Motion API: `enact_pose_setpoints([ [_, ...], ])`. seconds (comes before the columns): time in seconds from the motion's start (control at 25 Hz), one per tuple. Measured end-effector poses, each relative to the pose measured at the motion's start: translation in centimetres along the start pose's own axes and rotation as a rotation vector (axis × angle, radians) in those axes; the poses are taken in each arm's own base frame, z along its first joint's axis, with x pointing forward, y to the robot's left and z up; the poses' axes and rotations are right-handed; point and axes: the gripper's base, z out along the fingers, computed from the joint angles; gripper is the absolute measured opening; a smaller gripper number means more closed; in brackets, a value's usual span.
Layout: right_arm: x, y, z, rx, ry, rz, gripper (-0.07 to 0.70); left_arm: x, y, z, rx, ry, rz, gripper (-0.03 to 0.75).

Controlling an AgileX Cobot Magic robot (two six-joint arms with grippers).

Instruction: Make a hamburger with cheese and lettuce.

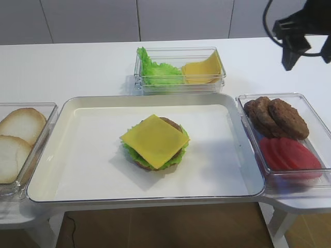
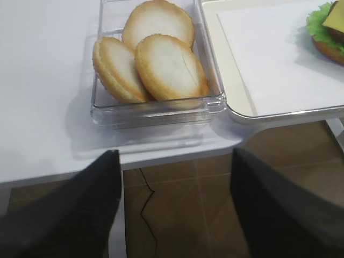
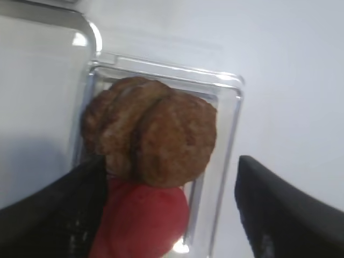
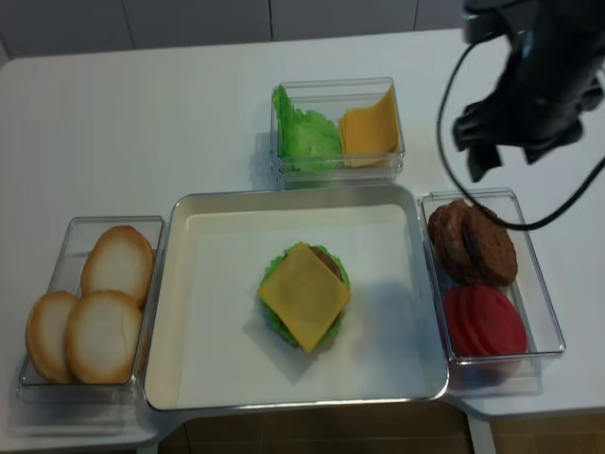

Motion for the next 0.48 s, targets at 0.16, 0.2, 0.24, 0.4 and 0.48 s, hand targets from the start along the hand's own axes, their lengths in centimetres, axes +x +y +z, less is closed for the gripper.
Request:
enact_pose_setpoints([
  [0.16, 0.7, -2.5, -1.9, 0.022, -0.042, 0.073, 0.570, 0.0, 0.0, 0.0, 0.000, 0.000, 0.000, 0.471],
  [0.2, 0.9, -2.8, -2.4, 0.025, -0.053, 0.083, 0.570, 0.0, 0.0, 0.0, 0.000, 0.000, 0.000, 0.471],
  [0.24, 1.4, -2.9, -3.0, 0.026, -0.067, 0.088, 0.570, 0.0, 0.0, 0.0, 0.000, 0.000, 0.000, 0.471],
  [0.4, 4.1, -2.9, -4.1, 0.026, -0.071, 0.095, 0.570, 0.0, 0.0, 0.0, 0.000, 0.000, 0.000, 0.471],
  [0.48, 5.9, -2.8, -4.2, 0.026, -0.055, 0.095, 0.568, 0.0, 0.0, 0.0, 0.000, 0.000, 0.000, 0.471],
])
